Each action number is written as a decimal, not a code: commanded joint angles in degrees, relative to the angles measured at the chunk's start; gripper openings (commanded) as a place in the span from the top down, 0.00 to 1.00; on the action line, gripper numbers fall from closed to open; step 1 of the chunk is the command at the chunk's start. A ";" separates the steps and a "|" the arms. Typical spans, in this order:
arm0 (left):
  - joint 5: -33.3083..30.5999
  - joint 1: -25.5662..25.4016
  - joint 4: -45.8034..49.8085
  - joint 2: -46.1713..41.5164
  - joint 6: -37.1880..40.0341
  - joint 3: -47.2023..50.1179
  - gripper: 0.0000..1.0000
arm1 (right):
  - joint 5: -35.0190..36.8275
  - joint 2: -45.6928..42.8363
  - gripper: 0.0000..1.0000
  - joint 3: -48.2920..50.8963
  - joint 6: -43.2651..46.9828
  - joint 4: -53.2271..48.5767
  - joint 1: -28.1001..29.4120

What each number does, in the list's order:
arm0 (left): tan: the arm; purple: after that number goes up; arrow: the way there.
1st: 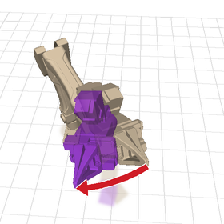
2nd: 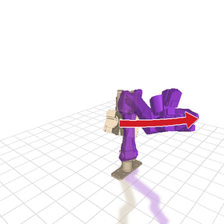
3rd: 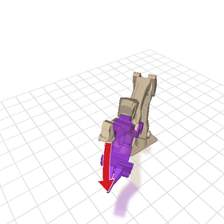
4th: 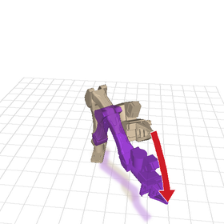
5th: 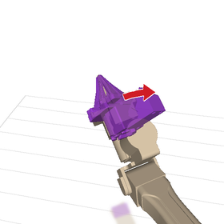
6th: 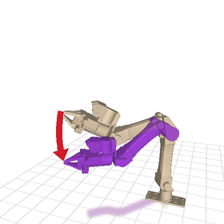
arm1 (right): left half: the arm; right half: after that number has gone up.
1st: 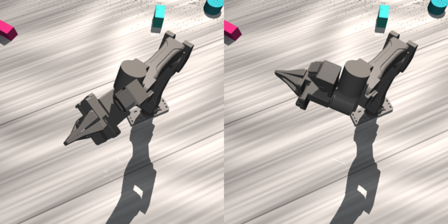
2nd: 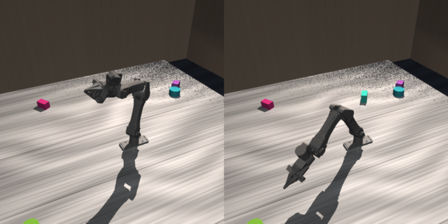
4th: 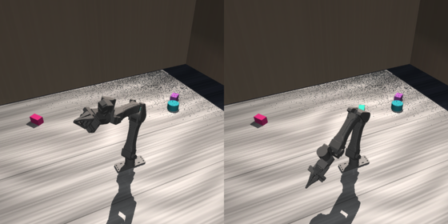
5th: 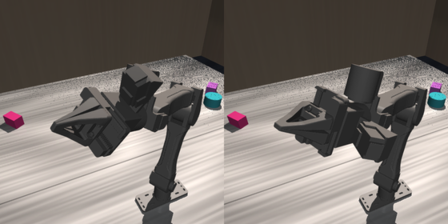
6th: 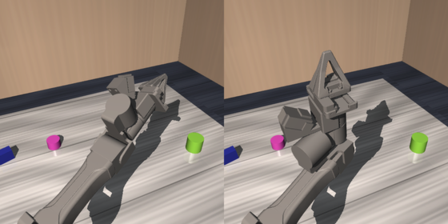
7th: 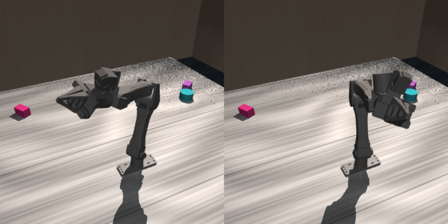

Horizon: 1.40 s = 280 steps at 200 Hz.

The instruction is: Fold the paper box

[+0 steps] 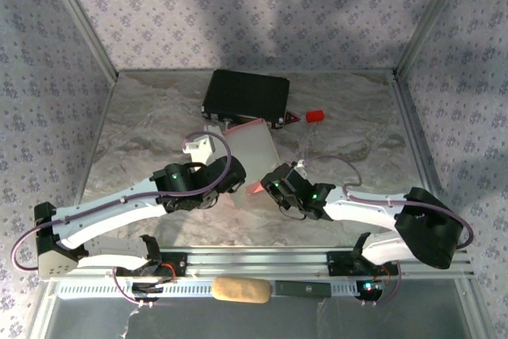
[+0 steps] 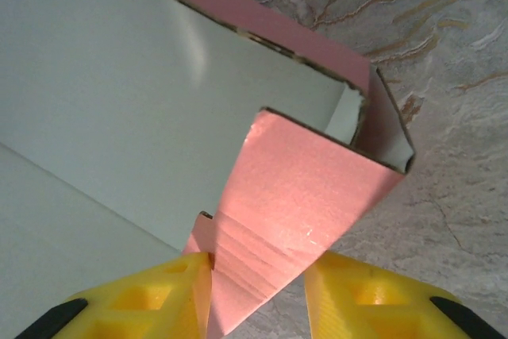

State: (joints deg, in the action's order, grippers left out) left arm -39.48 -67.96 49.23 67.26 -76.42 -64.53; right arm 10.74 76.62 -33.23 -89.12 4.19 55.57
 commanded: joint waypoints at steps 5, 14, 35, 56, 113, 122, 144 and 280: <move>-0.83 -0.26 -1.07 -0.40 -1.95 -0.12 1.00 | 1.63 2.16 0.63 0.98 1.12 0.92 -0.70; -0.47 -0.27 -1.03 -0.47 -2.31 0.01 1.00 | 1.15 3.03 0.63 0.94 1.74 2.14 -1.28; 0.15 -0.37 -2.09 -1.14 -2.54 1.15 1.00 | 0.64 5.51 0.66 -0.50 2.92 2.65 -1.82; 0.59 -0.49 -2.79 -1.35 -2.60 1.78 1.00 | 0.59 8.39 0.69 -1.44 2.90 3.29 -1.87; 1.78 -0.71 -3.85 -0.73 -3.59 3.71 1.00 | -0.36 15.47 0.73 -4.48 2.19 4.51 -1.96; 1.78 -0.76 -3.89 -0.84 -3.64 4.07 1.00 | -0.37 16.23 0.74 -5.12 1.72 3.82 -1.86; 1.82 -0.70 -4.04 -1.06 -3.99 4.67 1.00 | 0.08 17.64 0.75 -6.70 0.13 0.88 -1.37; 2.39 -1.45 -6.79 -1.61 -2.75 6.35 1.00 | -4.56 28.48 0.98 -18.88 -9.21 -22.05 -0.05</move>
State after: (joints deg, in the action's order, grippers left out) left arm -39.24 -68.03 46.04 66.63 -79.59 -58.54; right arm 10.68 100.20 -52.58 -96.38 -8.14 55.61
